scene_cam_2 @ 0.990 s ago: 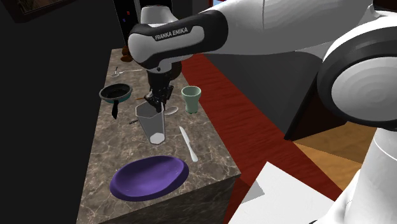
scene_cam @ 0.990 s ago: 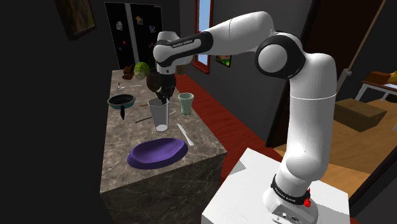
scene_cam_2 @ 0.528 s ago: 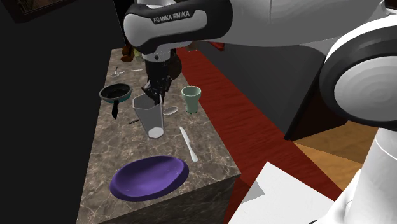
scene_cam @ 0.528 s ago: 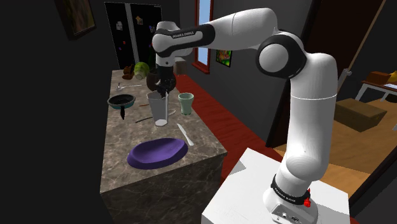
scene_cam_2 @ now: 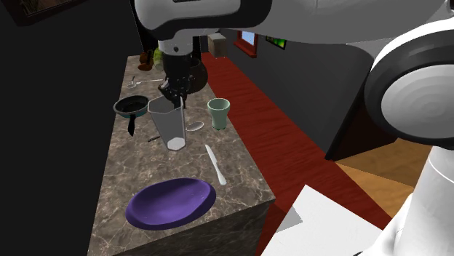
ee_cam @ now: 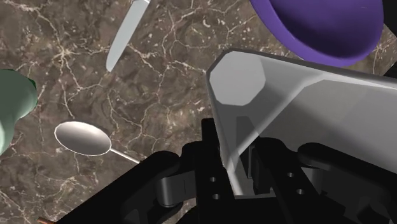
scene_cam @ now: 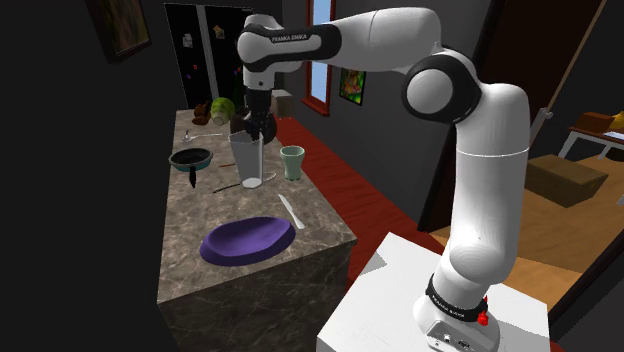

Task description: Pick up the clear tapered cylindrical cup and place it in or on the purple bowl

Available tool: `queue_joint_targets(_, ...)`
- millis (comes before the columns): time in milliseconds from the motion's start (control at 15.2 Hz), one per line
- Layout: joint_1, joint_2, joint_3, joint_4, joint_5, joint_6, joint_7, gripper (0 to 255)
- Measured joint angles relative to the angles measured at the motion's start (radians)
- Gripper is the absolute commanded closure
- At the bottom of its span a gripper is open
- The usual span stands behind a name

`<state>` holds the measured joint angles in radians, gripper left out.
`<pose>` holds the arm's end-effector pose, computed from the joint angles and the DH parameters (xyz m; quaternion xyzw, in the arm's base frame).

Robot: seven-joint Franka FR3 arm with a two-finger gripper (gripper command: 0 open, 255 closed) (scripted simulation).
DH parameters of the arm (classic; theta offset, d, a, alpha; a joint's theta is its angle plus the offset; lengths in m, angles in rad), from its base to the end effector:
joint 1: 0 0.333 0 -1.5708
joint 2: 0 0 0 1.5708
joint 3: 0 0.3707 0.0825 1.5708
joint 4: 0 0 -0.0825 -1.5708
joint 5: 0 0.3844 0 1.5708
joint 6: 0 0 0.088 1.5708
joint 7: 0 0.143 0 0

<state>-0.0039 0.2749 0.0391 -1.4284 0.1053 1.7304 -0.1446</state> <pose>0.6631 0.0334 0.5588 -0.9950 -0.0812 -0.0167 0.0565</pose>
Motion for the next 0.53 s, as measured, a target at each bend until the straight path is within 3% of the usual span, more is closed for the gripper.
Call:
queue_joint_targets(198, 0.003, -0.008, 0.002, 0.022, -0.001, -0.029, 0.008, 255)
queue_joint_targets(528, 0.042, -0.134, 0.027, -0.094, -0.001, -0.032, 0.074, 255)
